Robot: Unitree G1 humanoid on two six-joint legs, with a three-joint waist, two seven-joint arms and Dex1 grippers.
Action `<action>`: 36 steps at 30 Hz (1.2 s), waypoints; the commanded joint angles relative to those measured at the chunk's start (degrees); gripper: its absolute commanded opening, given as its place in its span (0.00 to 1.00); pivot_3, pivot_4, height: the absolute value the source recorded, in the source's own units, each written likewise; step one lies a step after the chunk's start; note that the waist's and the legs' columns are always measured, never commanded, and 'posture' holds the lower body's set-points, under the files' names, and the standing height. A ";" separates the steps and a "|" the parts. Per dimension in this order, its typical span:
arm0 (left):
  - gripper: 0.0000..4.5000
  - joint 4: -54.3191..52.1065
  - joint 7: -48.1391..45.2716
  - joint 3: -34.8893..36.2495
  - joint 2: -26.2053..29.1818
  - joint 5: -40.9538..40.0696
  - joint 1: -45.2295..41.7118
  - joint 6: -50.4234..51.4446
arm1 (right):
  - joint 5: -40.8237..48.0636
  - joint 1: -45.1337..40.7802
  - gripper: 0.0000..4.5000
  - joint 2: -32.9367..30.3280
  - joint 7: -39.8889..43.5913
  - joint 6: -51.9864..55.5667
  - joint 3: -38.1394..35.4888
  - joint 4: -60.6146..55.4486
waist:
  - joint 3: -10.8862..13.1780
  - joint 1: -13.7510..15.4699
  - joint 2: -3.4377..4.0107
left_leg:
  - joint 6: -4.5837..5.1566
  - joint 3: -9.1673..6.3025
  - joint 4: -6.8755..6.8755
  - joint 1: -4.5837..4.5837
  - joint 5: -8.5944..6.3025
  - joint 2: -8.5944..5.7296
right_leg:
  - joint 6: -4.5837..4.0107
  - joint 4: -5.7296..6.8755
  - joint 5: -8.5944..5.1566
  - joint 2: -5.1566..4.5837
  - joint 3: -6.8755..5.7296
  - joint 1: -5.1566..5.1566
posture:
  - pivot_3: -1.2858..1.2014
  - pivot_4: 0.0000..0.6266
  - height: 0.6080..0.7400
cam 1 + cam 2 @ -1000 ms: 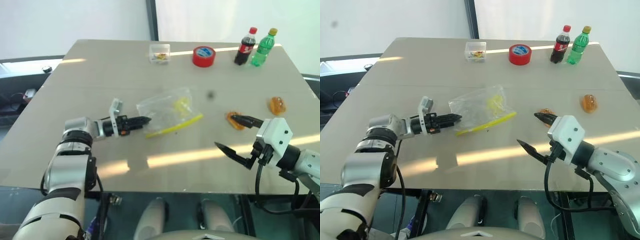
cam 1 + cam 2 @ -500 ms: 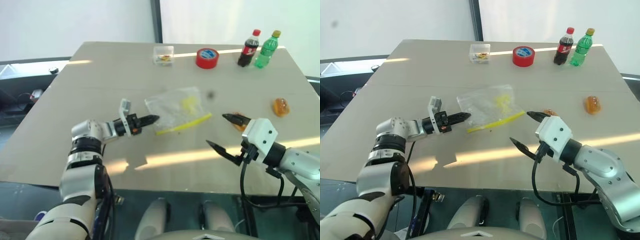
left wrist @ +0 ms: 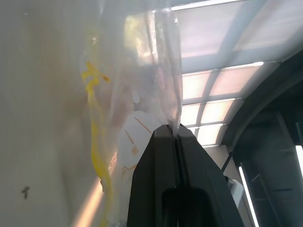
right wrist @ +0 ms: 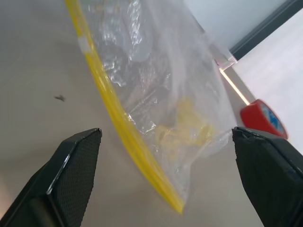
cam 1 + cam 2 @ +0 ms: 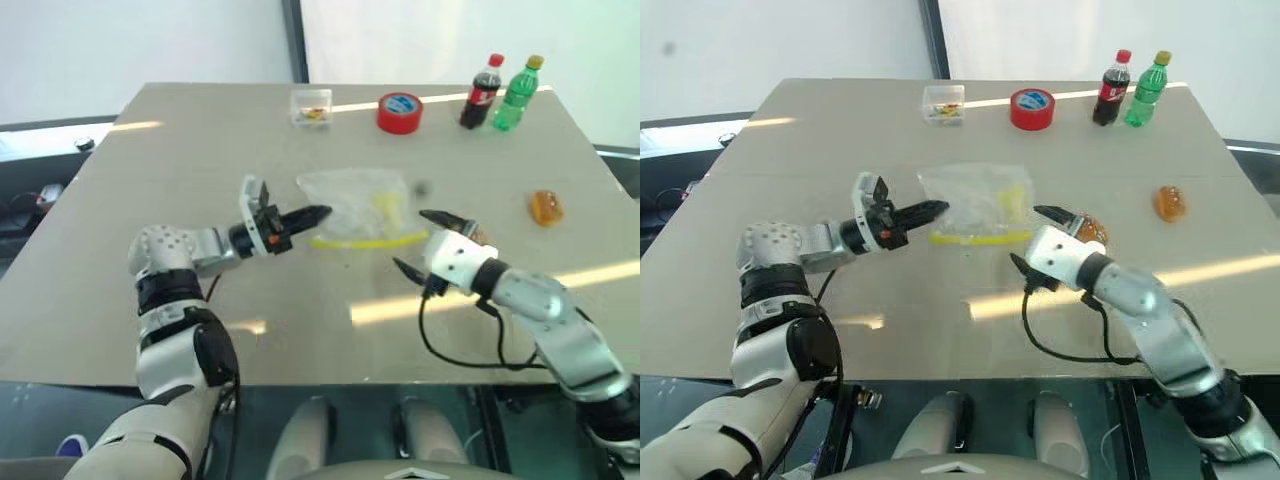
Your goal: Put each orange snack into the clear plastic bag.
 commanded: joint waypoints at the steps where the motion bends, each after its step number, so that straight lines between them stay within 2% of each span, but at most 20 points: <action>1: 0.01 -2.50 5.47 2.56 -0.66 -7.00 -0.81 0.47 | -6.22 -2.39 1.00 2.29 -3.46 -5.14 1.87 4.82 | 0.04 0.05 -0.06 | 0.00 0.00 0.00 -0.02 0.00 0.00 | 0.00 0.00 0.00 0.00 0.00 -0.02 | 0.52 0.24 1.00; 5: 0.01 -3.17 12.80 4.61 -1.61 -14.12 -0.74 0.47 | -9.48 -3.99 1.00 5.93 -5.46 -8.21 2.81 10.47 | 0.06 0.00 -0.10 | -0.01 0.02 0.00 -0.07 0.01 -0.01 | -0.01 0.02 0.01 -0.12 0.01 -0.10 | 0.52 0.24 1.00; 12: 0.01 -3.25 24.65 7.06 -2.63 -25.46 -0.28 0.47 | -16.67 -8.74 1.00 13.59 -15.28 -9.20 1.83 21.57 | 0.06 -0.13 -0.10 | -0.05 0.03 -0.06 -0.07 0.02 -0.03 | -0.02 0.06 0.01 -0.14 0.05 -0.16 | 0.52 0.24 1.00; 18: 0.01 -3.06 32.94 9.00 -3.70 -32.31 -0.40 0.39 | -20.14 -12.70 1.00 16.66 -22.61 -10.42 0.76 30.54 | 0.06 -0.15 -0.11 | -0.10 0.12 -0.17 -0.09 0.06 -0.04 | -0.02 0.07 0.02 -0.15 0.15 -0.30 | 0.52 0.24 1.00; 20: 0.00 -3.30 35.50 9.27 -4.05 -34.84 -0.23 -0.26 | -20.24 -13.49 0.87 17.22 -24.76 -10.66 -0.38 32.06 | 0.06 -0.15 -0.11 | -0.10 0.16 -0.18 -0.09 0.06 -0.04 | -0.02 0.07 0.02 -0.15 0.18 -0.31 | 0.52 0.24 1.00; 21: 0.00 -3.42 36.46 9.25 -4.07 -35.84 -0.09 -0.51 | -20.25 -13.72 0.84 17.20 -25.24 -10.71 -0.84 32.36 | 0.06 -0.16 -0.11 | -0.11 0.16 -0.19 -0.09 0.06 -0.04 | -0.02 0.07 0.02 -0.15 0.18 -0.32 | 0.52 0.24 1.00; 22: 0.00 -3.54 37.39 9.17 -4.05 -36.79 0.12 -0.79 | -20.20 -13.84 0.74 17.13 -25.32 -10.87 -1.12 32.49 | 0.06 -0.17 -0.11 | -0.11 0.17 -0.21 -0.09 0.06 -0.04 | -0.02 0.07 0.02 -0.15 0.20 -0.33 | 0.52 0.24 1.00; 23: 0.00 -3.68 38.47 9.05 -4.07 -37.94 0.42 -1.33 | -19.97 -13.85 0.69 17.00 -25.20 -11.06 -1.43 32.28 | 0.07 -0.21 -0.11 | -0.11 0.20 -0.21 -0.09 0.06 -0.05 | -0.02 0.07 0.02 -0.15 0.23 -0.34 | 0.52 0.24 1.00; 30: 0.00 -7.54 45.17 5.39 -4.49 -45.26 3.86 -6.50 | -19.48 -13.47 0.02 16.05 -23.48 -11.97 -2.85 30.10 | 0.06 -0.32 -0.11 | -0.11 0.31 -0.27 -0.09 0.06 -0.04 | -0.02 0.08 0.02 -0.14 0.36 -0.40 | 0.52 0.24 1.00; 34: 0.00 -10.49 45.07 2.73 -4.21 -46.88 6.15 -10.12 | -18.77 -14.02 0.02 14.94 -22.13 -12.30 -3.83 29.11 | 0.06 -0.28 -0.11 | -0.11 0.41 -0.32 -0.08 0.06 -0.04 | -0.02 0.08 0.02 -0.13 0.45 -0.44 | 0.52 0.24 1.00; 36: 0.13 -13.97 43.52 0.56 -3.32 -44.47 8.03 -11.13 | -18.18 -14.65 0.00 14.47 -21.47 -12.51 -4.66 28.98 | 0.06 -0.29 -0.11 | -0.11 0.43 -0.33 -0.08 0.06 -0.05 | -0.02 0.06 0.02 -0.13 0.48 -0.45 | 0.52 0.24 1.00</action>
